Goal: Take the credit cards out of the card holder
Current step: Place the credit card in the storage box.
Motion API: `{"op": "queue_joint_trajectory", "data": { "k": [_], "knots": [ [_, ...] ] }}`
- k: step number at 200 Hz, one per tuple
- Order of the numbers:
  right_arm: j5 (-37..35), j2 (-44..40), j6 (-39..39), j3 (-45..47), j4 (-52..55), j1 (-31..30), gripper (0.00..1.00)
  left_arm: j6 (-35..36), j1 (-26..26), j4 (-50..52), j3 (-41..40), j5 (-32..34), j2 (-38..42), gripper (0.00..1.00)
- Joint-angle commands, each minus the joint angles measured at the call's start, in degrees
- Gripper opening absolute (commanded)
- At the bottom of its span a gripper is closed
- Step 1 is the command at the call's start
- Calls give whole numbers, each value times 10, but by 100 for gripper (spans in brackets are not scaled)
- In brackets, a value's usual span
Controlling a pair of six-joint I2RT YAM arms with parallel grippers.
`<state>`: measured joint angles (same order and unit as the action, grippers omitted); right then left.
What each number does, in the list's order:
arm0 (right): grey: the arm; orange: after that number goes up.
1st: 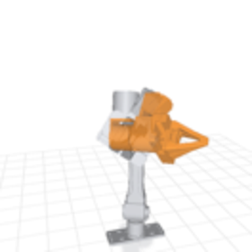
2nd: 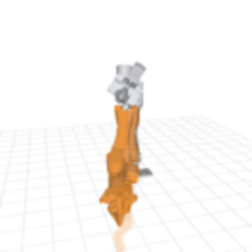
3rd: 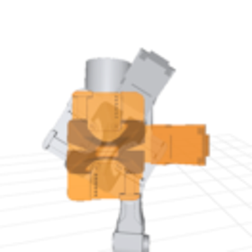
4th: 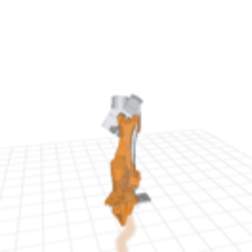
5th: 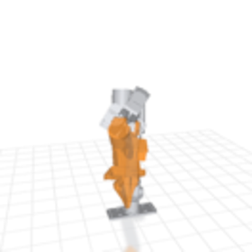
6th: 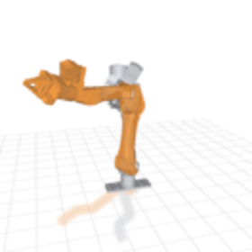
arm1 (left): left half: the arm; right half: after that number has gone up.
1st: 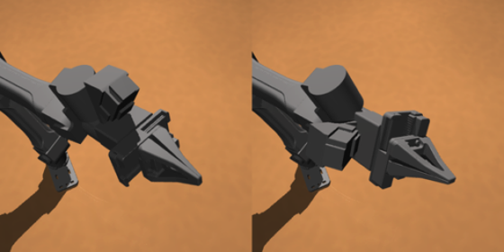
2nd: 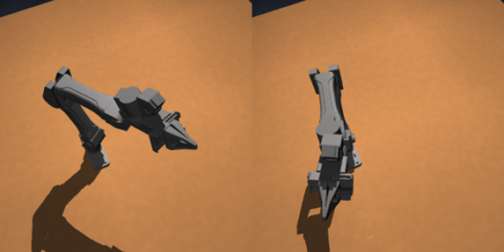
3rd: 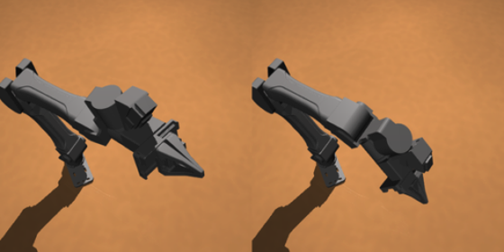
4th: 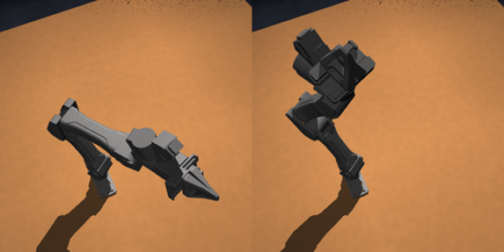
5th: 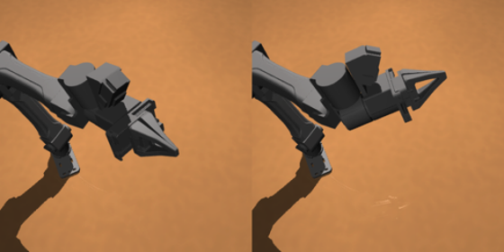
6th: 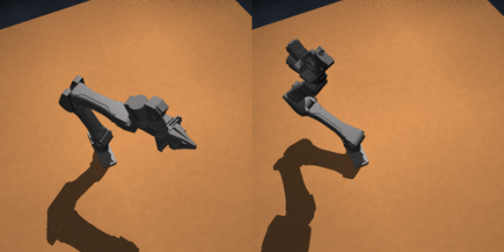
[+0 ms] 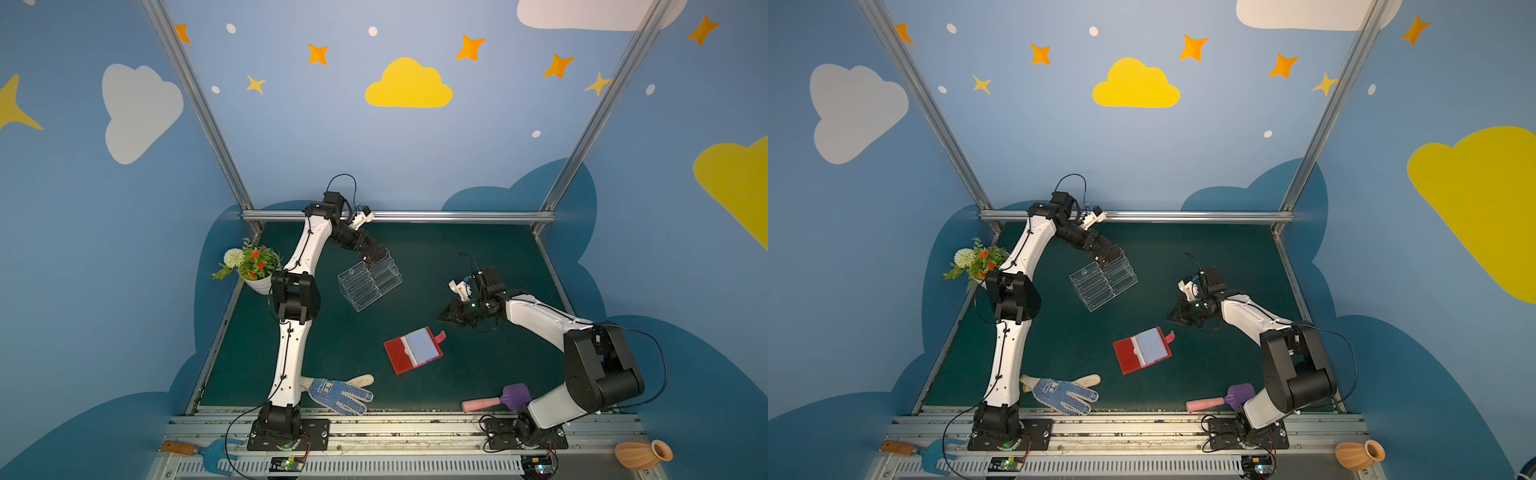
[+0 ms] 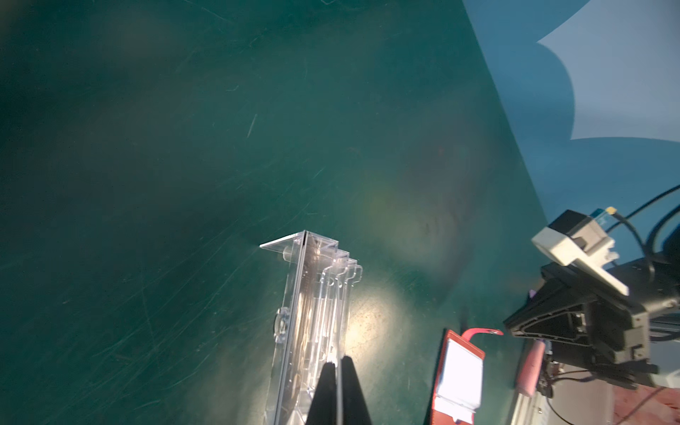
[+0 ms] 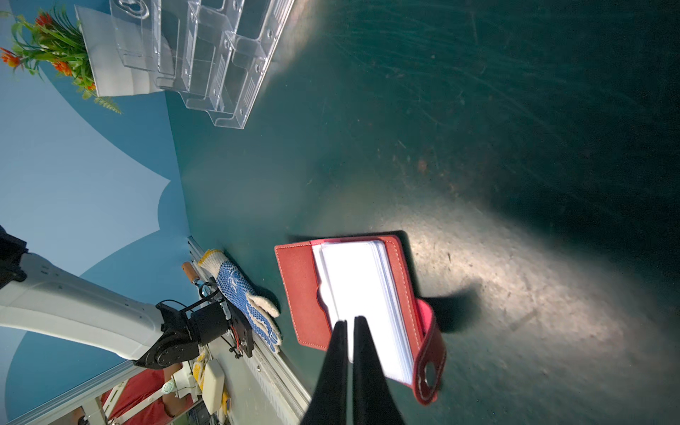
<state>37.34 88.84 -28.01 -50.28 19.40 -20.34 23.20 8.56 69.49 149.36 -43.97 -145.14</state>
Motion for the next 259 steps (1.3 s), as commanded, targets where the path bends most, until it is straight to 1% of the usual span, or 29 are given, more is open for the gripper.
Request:
{"op": "queue_joint_trajectory", "data": {
  "k": [1,96,132,155,182,216,242,259],
  "knots": [
    [10,-8,10,7,-10,0,1,28,6,-1,14,32,-6,4],
    [22,1,9,15,-29,0,1,66,30,-7,11,108,-9,4],
    [24,4,9,17,-33,0,1,69,31,-11,10,115,-12,4],
    [24,5,10,18,-35,-1,1,78,36,-10,10,131,-14,4],
    [23,5,9,18,-34,0,1,71,35,-9,11,101,3,4],
    [24,9,7,18,-39,0,1,74,42,-15,11,99,34,4],
    [25,10,6,18,-41,0,1,76,42,-19,11,116,41,4],
    [26,13,9,17,-40,0,1,78,41,-19,11,115,41,4]
  ]
}}
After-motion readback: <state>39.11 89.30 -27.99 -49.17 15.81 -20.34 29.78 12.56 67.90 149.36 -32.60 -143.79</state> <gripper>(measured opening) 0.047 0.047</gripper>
